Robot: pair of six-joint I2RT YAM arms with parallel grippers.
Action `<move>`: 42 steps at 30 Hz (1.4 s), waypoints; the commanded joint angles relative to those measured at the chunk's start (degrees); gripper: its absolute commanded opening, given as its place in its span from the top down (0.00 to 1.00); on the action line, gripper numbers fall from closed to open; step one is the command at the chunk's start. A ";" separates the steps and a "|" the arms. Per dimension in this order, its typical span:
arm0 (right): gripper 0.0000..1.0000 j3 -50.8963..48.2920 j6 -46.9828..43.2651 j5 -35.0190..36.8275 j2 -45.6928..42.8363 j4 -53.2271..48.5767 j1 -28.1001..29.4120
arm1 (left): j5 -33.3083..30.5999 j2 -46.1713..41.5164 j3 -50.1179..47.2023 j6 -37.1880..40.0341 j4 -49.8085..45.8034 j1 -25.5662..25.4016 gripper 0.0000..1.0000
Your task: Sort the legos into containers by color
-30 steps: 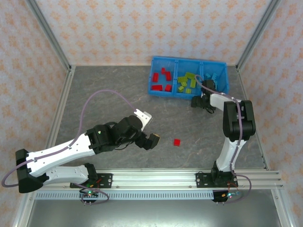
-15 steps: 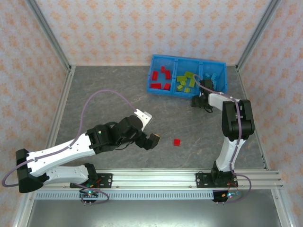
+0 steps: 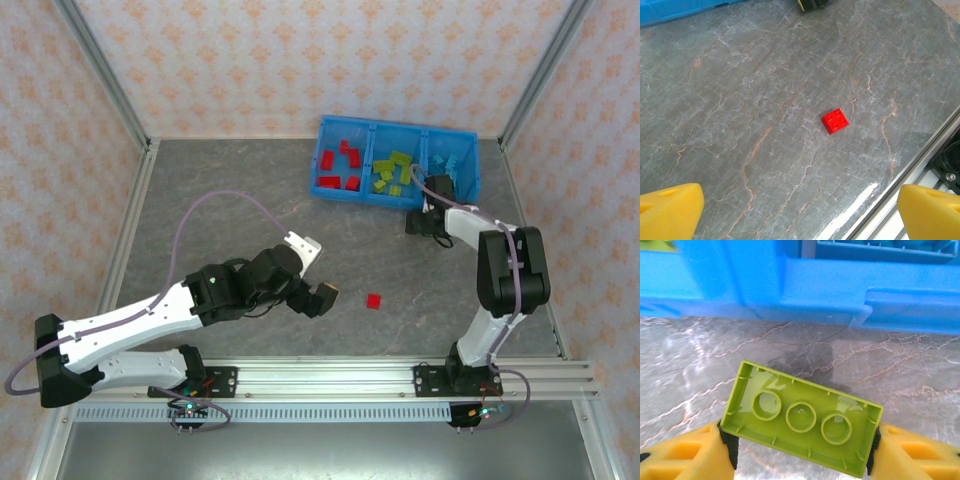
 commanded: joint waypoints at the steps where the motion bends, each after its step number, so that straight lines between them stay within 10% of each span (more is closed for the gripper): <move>1: 0.38 -0.98 2.15 -1.55 -5.32 -1.87 0.93 | -1.27 0.67 -0.38 -0.56 1.58 -0.52 0.00; 8: 0.37 4.03 7.74 -4.81 -12.18 -3.48 3.55 | -0.97 0.85 -1.11 -0.64 3.14 -0.44 0.00; 21: 0.22 37.77 8.92 -3.99 9.17 -18.25 3.86 | -1.51 2.98 0.77 -0.21 4.66 -0.53 0.00; 28: 0.19 20.98 19.19 -0.90 -13.15 -22.98 3.84 | -3.11 10.86 4.35 -9.43 6.70 -0.50 0.00; 42: 0.09 3.02 34.23 5.14 -54.58 -51.54 3.78 | -1.27 55.76 37.18 -25.05 -12.27 -5.40 0.14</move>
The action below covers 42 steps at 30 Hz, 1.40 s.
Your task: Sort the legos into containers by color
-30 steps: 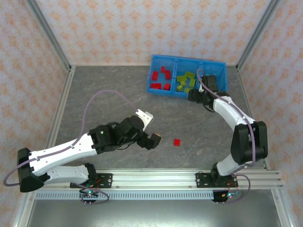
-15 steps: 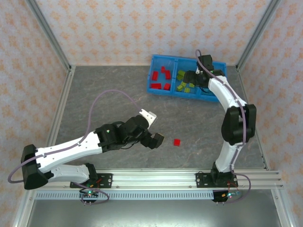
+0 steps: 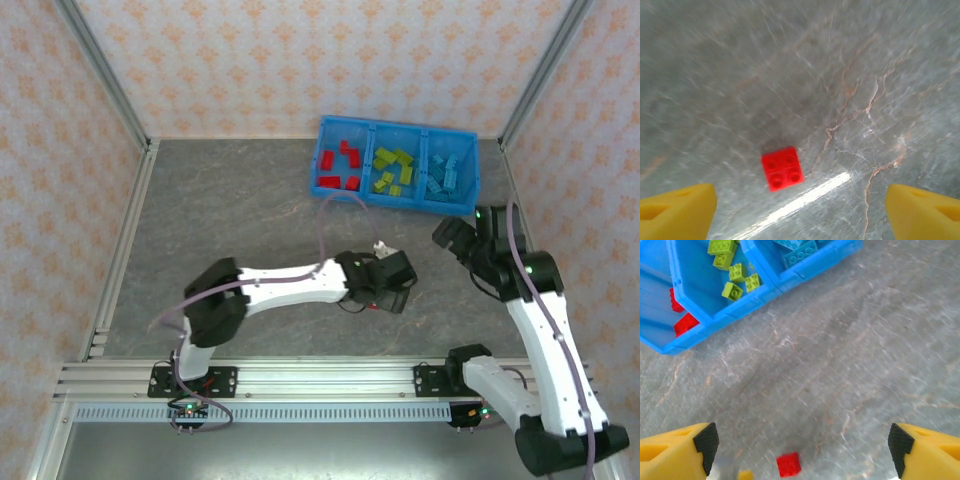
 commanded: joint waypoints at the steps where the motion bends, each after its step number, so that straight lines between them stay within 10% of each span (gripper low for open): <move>1: 0.09 -0.25 0.89 3.25 -3.26 -9.30 0.06 | -1.32 4.36 4.07 -5.00 -7.44 0.16 0.15; 7: 0.09 -0.18 -1.25 0.99 -4.23 -12.52 0.12 | -1.87 9.67 6.54 -4.57 -6.05 0.13 0.30; 13: 0.09 0.90 -1.24 -1.55 -4.07 -12.79 0.11 | -2.31 10.23 6.47 -3.65 -7.29 0.24 0.75; 26: 0.09 0.02 0.15 -6.38 -3.01 -7.60 0.08 | -10.80 -0.93 15.37 10.54 -6.18 13.44 0.79; 38: 0.08 4.98 0.13 -7.72 2.65 -7.58 0.08 | -9.19 18.42 46.05 18.90 -7.55 28.02 0.81; 42: 0.08 6.78 -1.07 -7.28 4.16 -8.60 0.06 | -7.98 27.48 59.89 20.28 -9.35 30.33 0.64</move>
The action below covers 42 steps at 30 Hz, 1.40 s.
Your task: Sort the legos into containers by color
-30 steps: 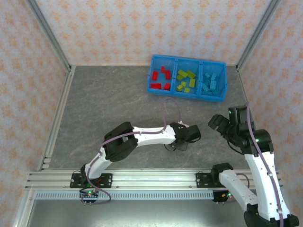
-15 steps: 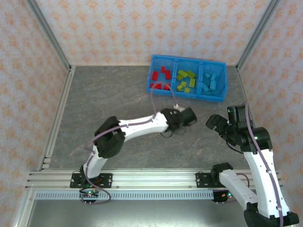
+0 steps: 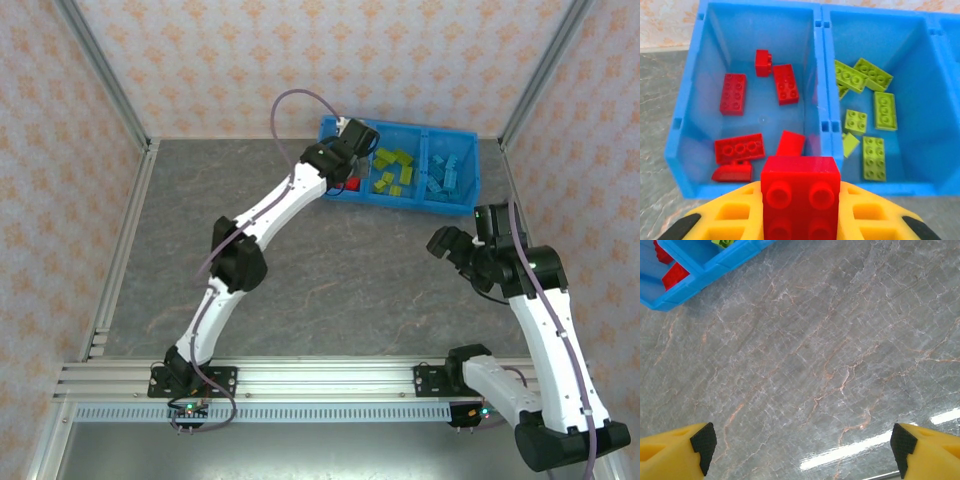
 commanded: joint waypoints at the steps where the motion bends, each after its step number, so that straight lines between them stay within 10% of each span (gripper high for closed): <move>1: 0.08 2.52 -1.00 0.45 0.46 -1.19 0.11 | 0.75 4.68 9.21 3.01 -3.13 1.35 0.57; 8: 0.05 -2.67 -3.98 4.72 0.70 4.10 0.07 | 0.48 -5.09 3.26 7.01 -3.68 1.64 0.37; 14: 0.01 -20.54 -12.33 18.81 -2.32 25.75 0.06 | -5.99 -42.43 -47.91 9.28 18.62 1.28 0.26; 19: 0.01 -41.84 -25.77 26.71 -1.40 63.61 -0.57 | -14.05 -70.61 -83.58 17.86 29.16 1.71 0.14; 28: 0.01 -41.08 -32.07 16.64 29.12 102.44 -8.42 | -14.62 -104.98 -125.77 29.37 44.45 9.37 0.00; 33: 0.01 -46.21 -31.77 11.57 37.52 120.27 -9.74 | -7.92 -104.92 -136.32 30.03 56.04 19.76 0.00; 35: 0.01 -42.91 -32.29 11.89 35.75 110.80 -9.57 | -0.45 -99.80 -135.59 29.91 60.89 25.14 0.00; 42: 0.01 -42.66 -32.53 11.94 35.63 110.20 -9.46 | 14.62 -63.10 -122.96 23.10 84.23 36.80 0.00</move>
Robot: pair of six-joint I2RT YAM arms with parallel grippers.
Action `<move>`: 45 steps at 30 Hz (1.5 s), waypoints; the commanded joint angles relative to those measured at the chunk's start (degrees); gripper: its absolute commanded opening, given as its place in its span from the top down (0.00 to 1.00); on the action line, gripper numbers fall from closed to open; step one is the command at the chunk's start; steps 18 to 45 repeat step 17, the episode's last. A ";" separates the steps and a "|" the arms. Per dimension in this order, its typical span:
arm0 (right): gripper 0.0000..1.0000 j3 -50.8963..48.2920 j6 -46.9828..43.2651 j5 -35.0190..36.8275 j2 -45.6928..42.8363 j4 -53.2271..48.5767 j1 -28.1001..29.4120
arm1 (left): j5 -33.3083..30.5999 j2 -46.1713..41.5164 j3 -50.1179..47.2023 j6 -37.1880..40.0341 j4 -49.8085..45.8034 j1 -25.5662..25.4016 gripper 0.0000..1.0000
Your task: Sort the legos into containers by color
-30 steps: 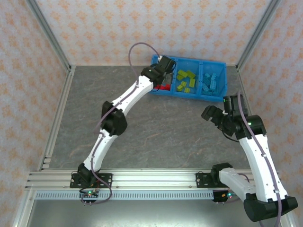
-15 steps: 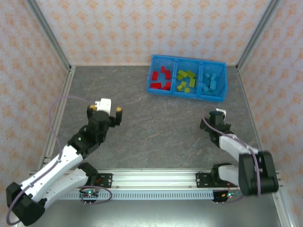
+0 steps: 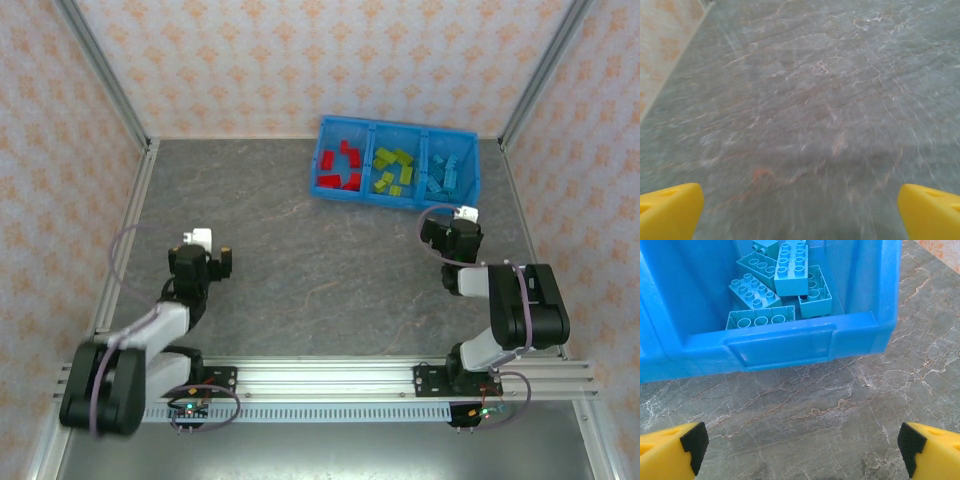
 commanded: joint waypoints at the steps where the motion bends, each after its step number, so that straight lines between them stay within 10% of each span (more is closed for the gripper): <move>1: 0.01 0.75 -0.72 -0.56 -1.01 2.01 0.07 | 11.73 12.99 8.39 -3.33 14.61 2.72 0.00; 3: 0.01 0.85 -0.73 -0.48 -0.84 1.99 0.09 | 13.95 19.13 5.22 -3.90 26.78 3.69 0.00; 45: 0.01 0.04 -1.08 -1.18 -0.61 3.64 0.12 | 5.03 17.42 8.57 -3.89 17.89 1.28 0.00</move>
